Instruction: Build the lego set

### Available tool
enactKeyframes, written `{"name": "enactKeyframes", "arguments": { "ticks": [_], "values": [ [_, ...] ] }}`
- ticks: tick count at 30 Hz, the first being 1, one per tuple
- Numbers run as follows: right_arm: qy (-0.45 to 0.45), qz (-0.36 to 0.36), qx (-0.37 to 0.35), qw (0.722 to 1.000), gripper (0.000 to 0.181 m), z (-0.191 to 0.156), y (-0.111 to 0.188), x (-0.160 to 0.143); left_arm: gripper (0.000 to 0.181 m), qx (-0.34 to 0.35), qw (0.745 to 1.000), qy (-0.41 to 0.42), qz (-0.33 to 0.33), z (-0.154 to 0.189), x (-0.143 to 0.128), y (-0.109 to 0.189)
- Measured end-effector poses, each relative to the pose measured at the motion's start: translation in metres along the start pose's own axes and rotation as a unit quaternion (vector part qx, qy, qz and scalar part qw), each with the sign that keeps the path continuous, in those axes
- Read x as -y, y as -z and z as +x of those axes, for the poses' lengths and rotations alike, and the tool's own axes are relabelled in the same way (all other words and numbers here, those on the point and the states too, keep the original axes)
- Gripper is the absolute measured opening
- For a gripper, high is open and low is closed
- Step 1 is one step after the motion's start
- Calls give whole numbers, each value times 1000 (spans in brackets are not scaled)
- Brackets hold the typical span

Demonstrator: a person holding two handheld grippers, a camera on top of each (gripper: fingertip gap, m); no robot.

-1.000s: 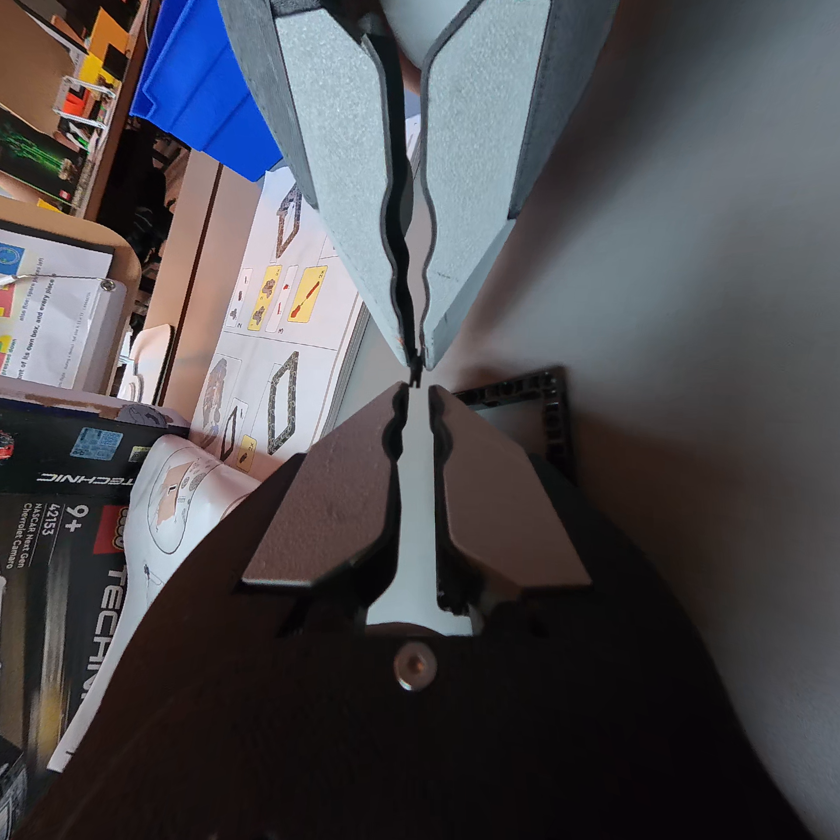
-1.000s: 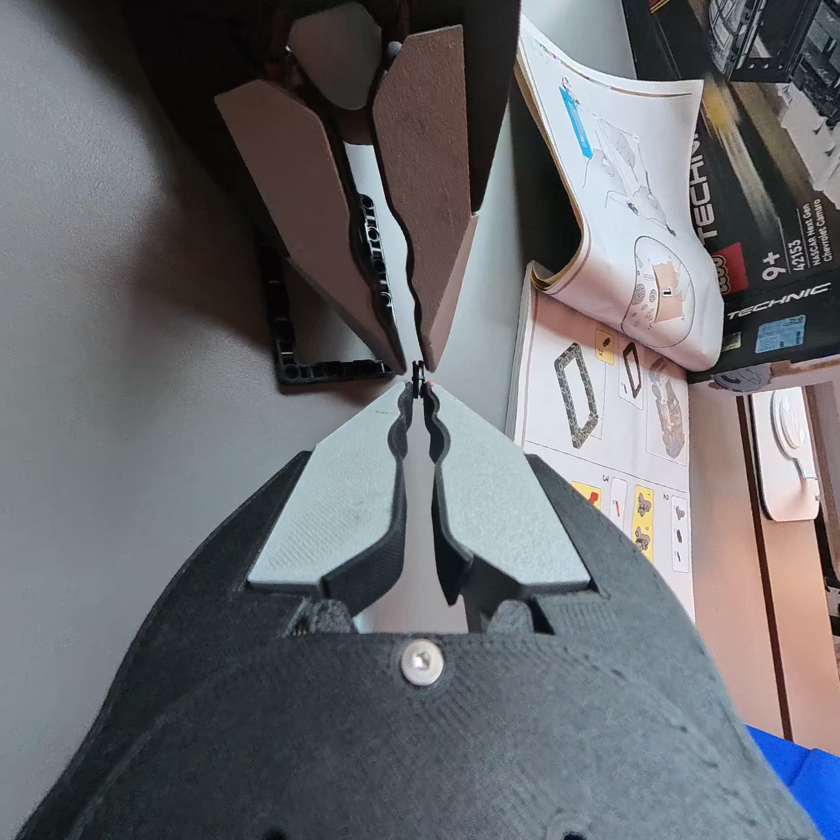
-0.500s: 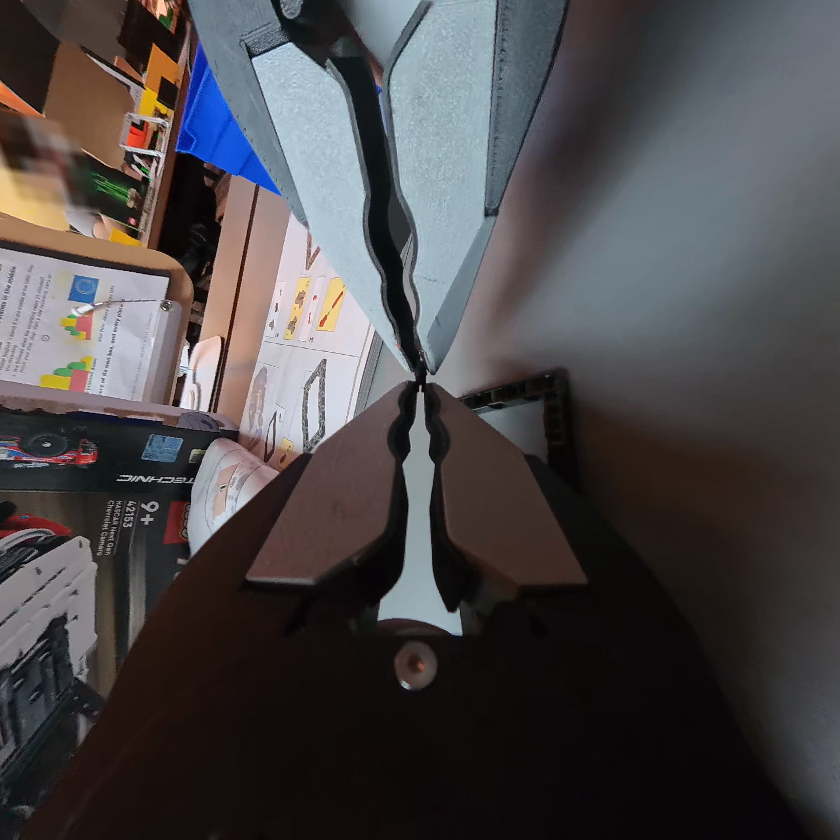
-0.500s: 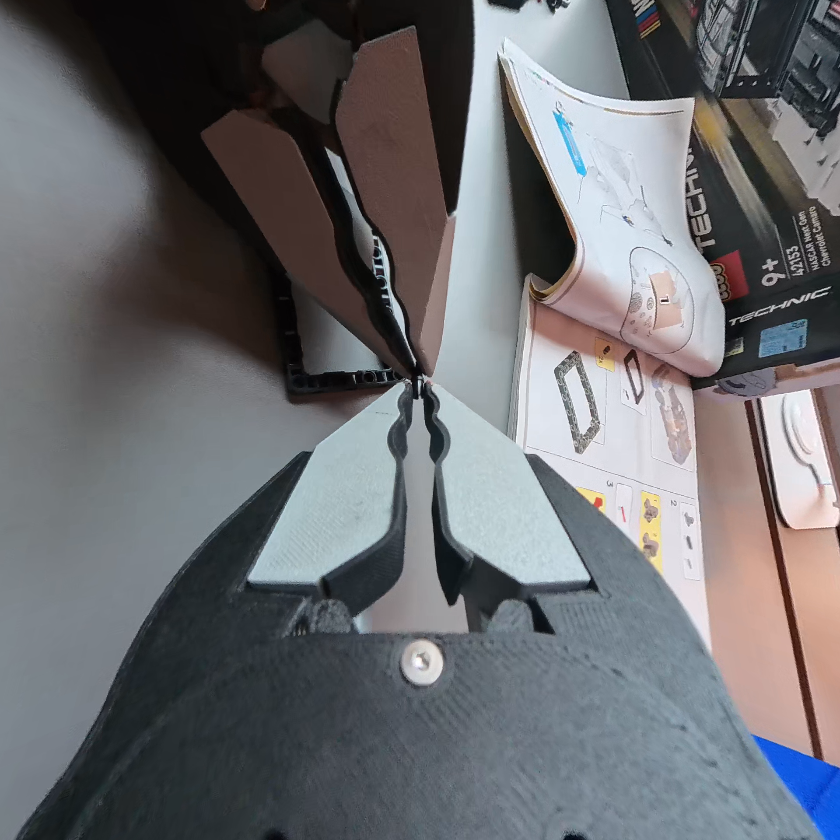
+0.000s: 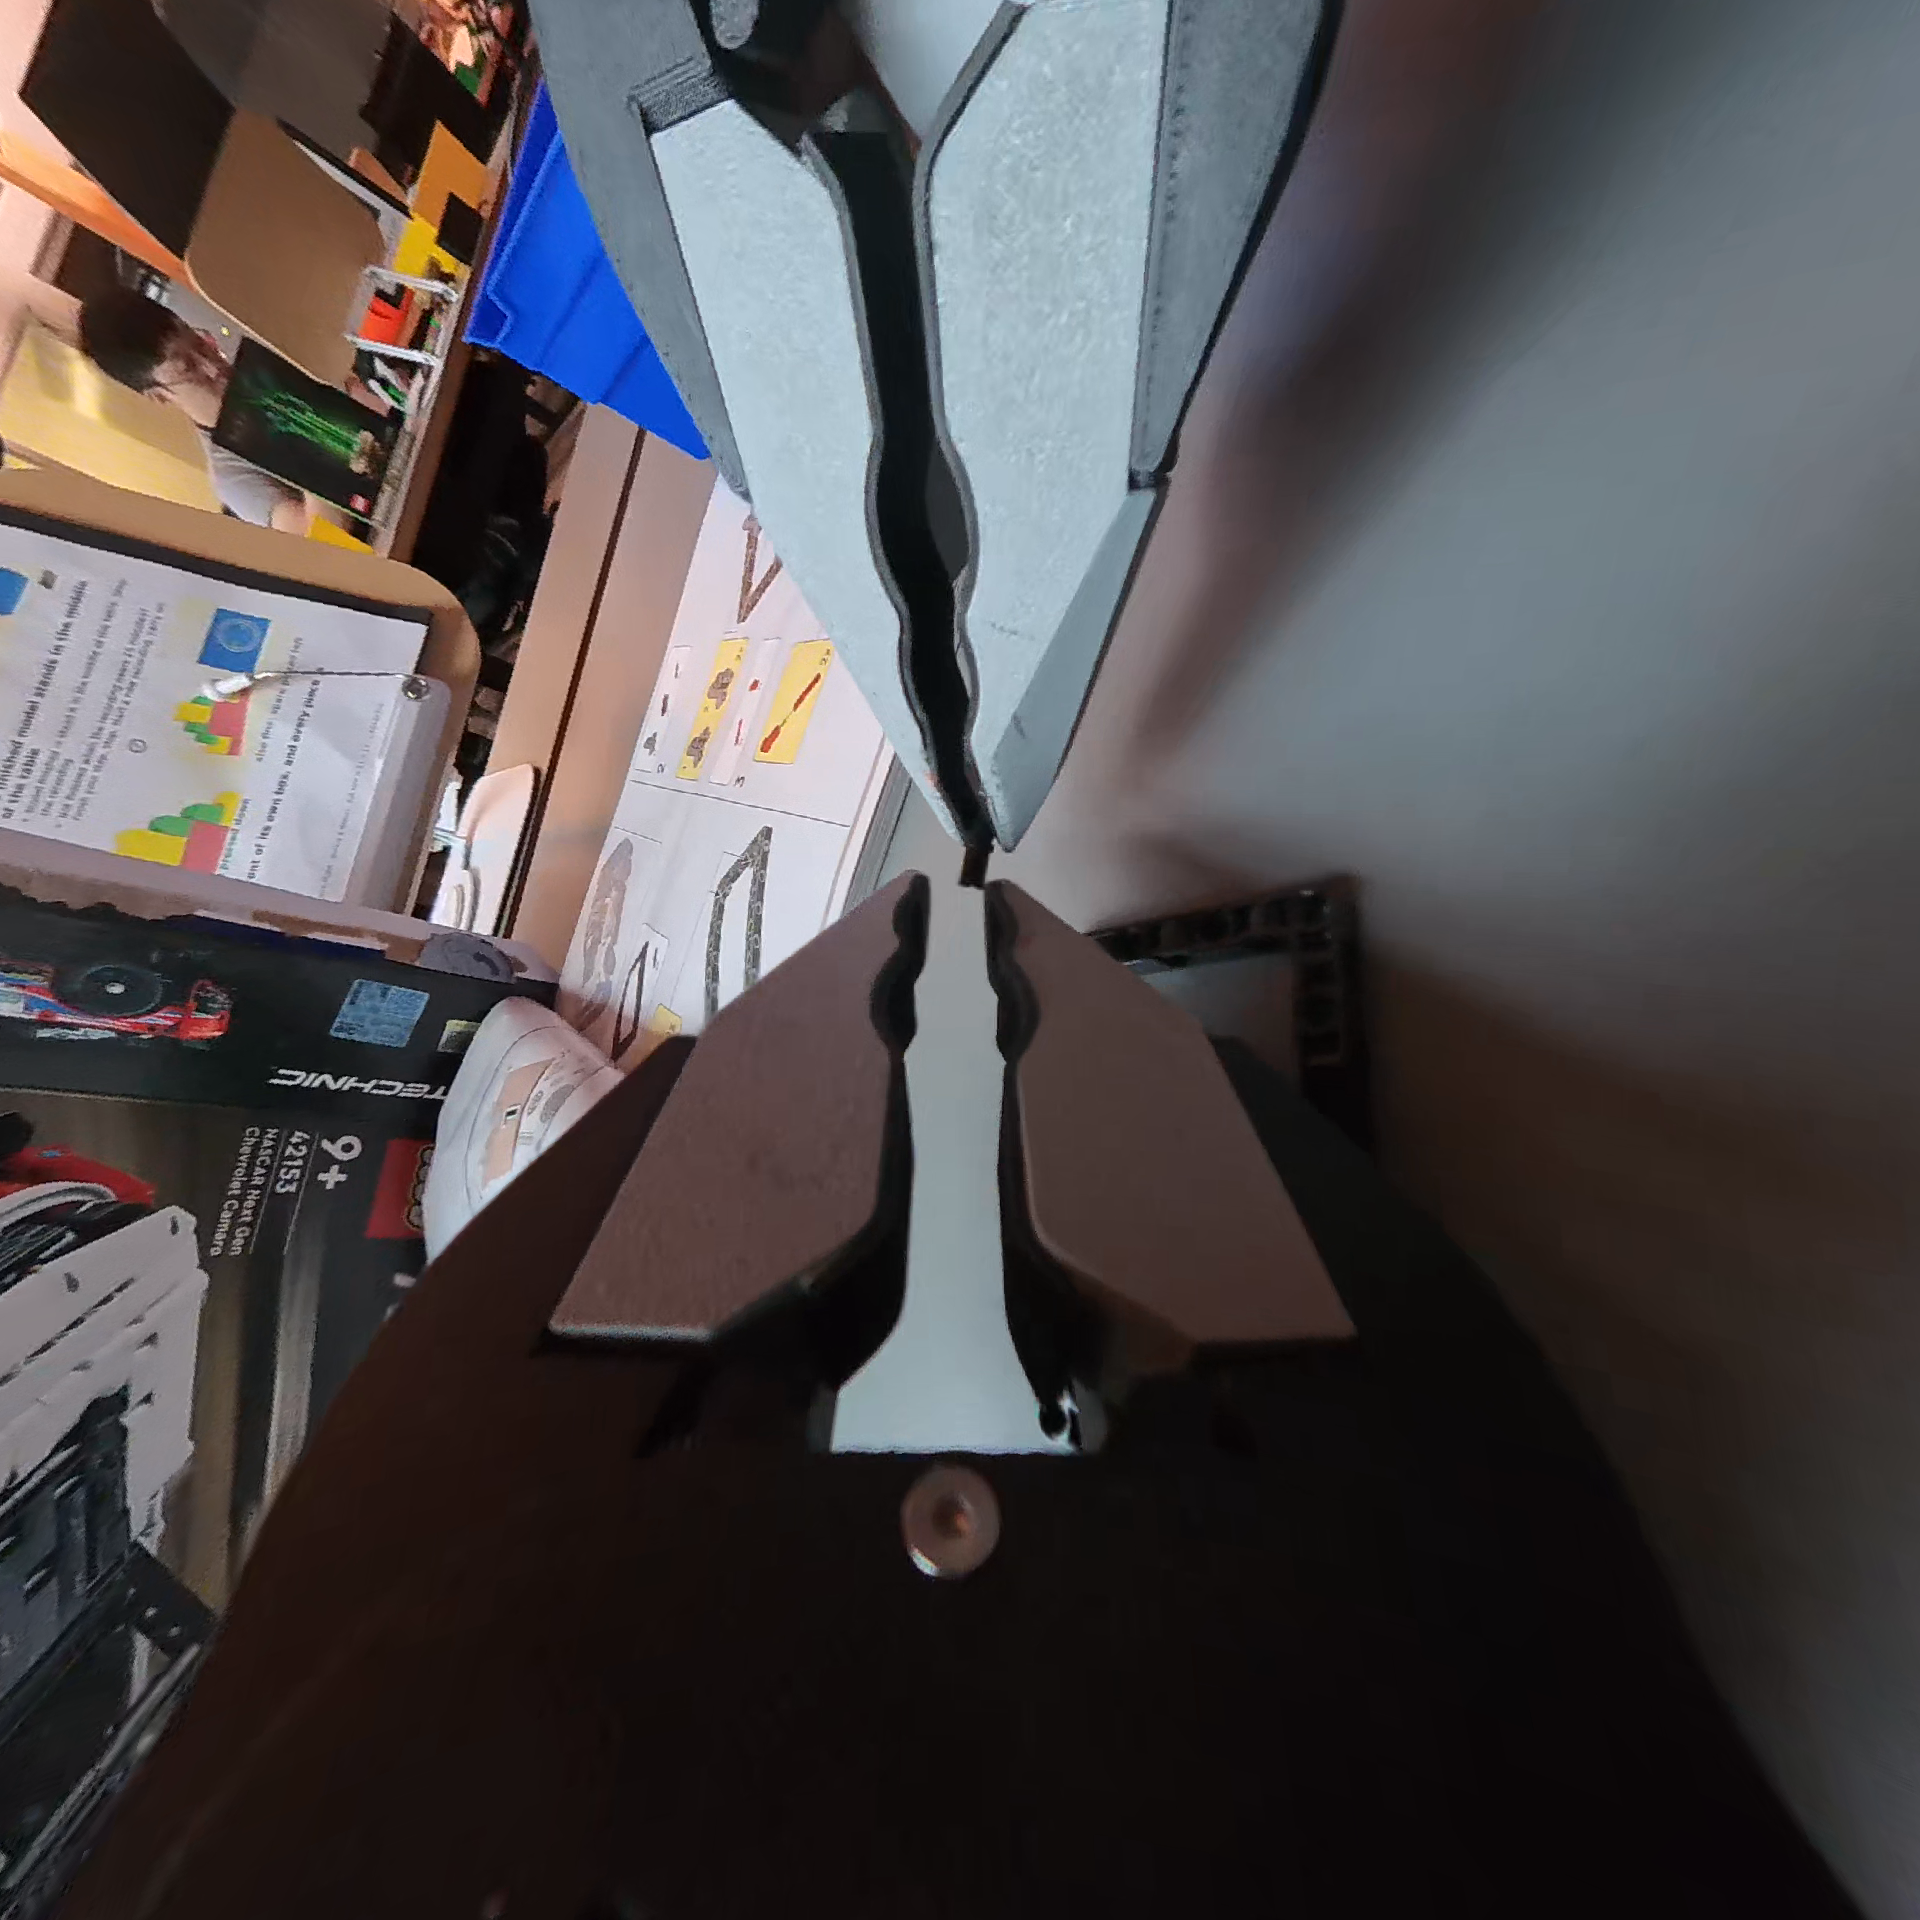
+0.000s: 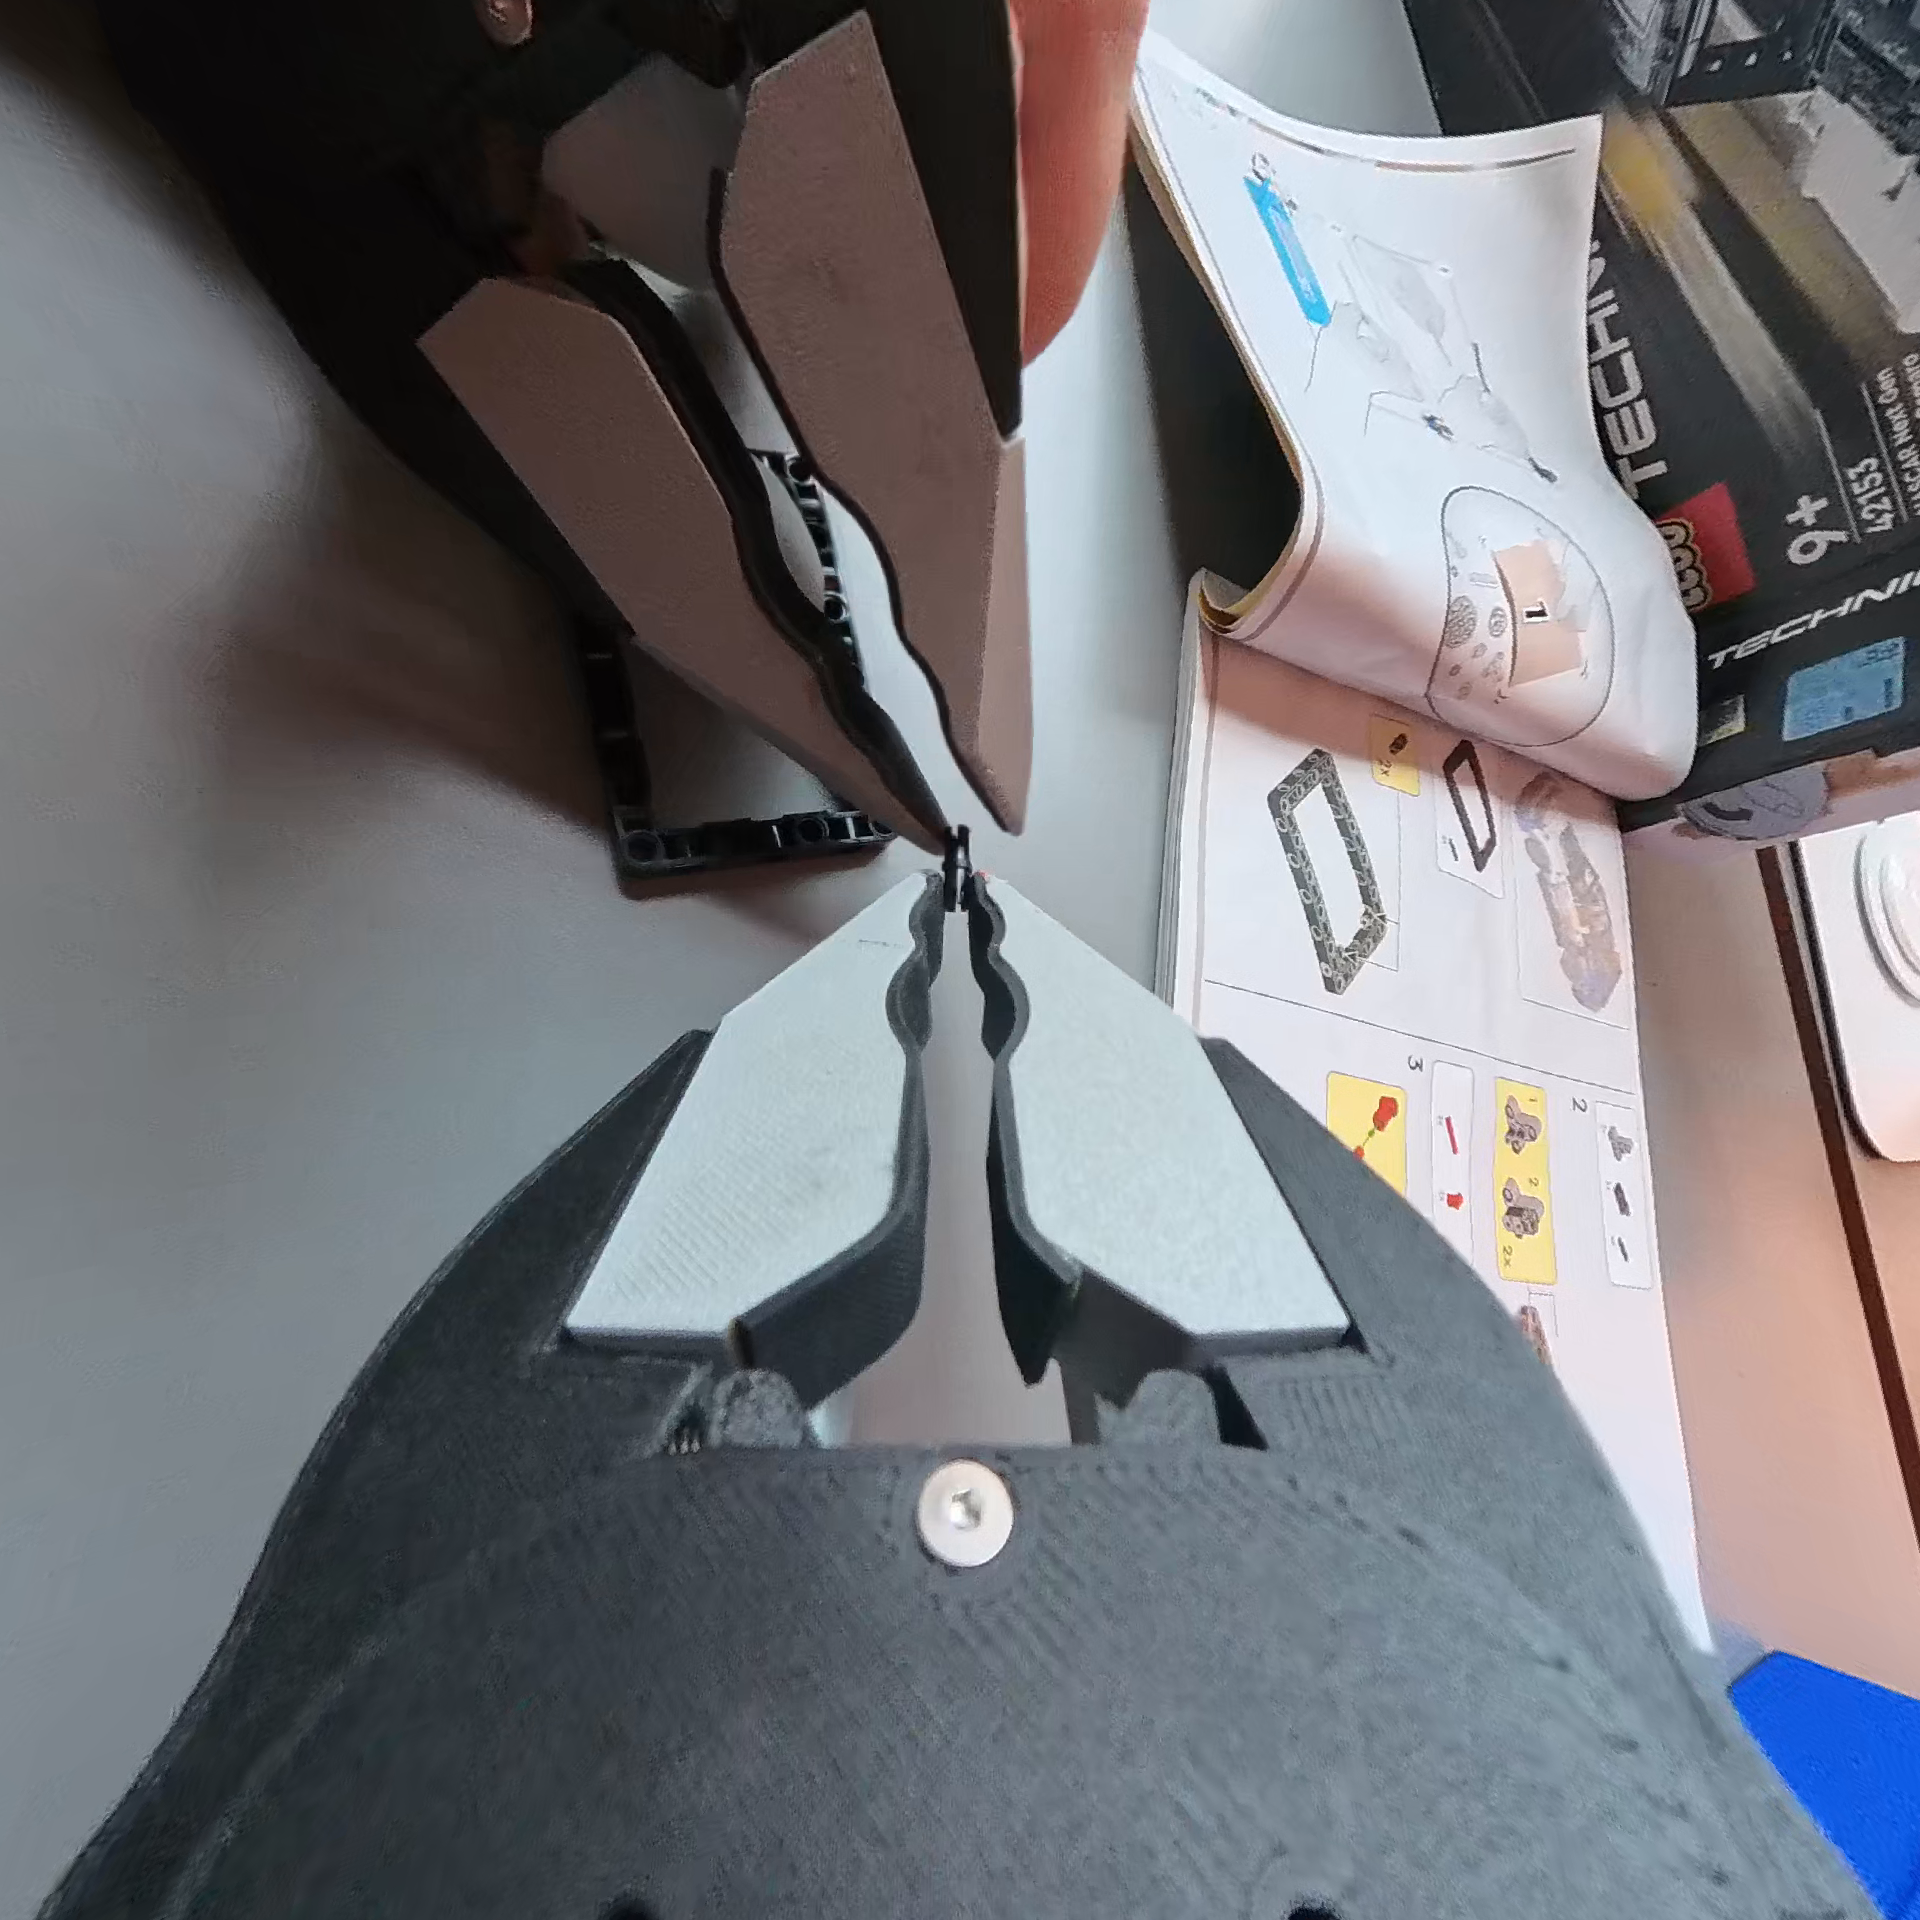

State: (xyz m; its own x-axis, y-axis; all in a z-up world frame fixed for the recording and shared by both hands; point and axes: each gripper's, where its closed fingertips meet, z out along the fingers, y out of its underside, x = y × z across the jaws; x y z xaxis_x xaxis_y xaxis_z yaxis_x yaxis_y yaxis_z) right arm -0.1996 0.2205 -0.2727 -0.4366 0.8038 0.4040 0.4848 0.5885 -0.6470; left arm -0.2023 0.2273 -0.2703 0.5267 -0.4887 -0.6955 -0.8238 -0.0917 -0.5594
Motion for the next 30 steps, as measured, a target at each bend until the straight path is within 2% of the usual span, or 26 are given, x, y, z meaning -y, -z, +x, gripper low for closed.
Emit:
{"name": "enactKeyframes", "arguments": {
  "ticks": [13,18,22,30],
  "values": [
    [9,11,5,1000,1,-2,2,3,3,-14,1000,-4,25,5,7,0],
    [5,16,14,1000,2,-4,1,3,3,-47,999,15,14,7,4,1],
    [17,9,5,1000,2,-3,0,2,3,-29,999,6,19,7,5,0],
    [67,-15,-24,997,2,-3,-1,-1,3,-39,999,12,12,9,2,0]
  ]
}}
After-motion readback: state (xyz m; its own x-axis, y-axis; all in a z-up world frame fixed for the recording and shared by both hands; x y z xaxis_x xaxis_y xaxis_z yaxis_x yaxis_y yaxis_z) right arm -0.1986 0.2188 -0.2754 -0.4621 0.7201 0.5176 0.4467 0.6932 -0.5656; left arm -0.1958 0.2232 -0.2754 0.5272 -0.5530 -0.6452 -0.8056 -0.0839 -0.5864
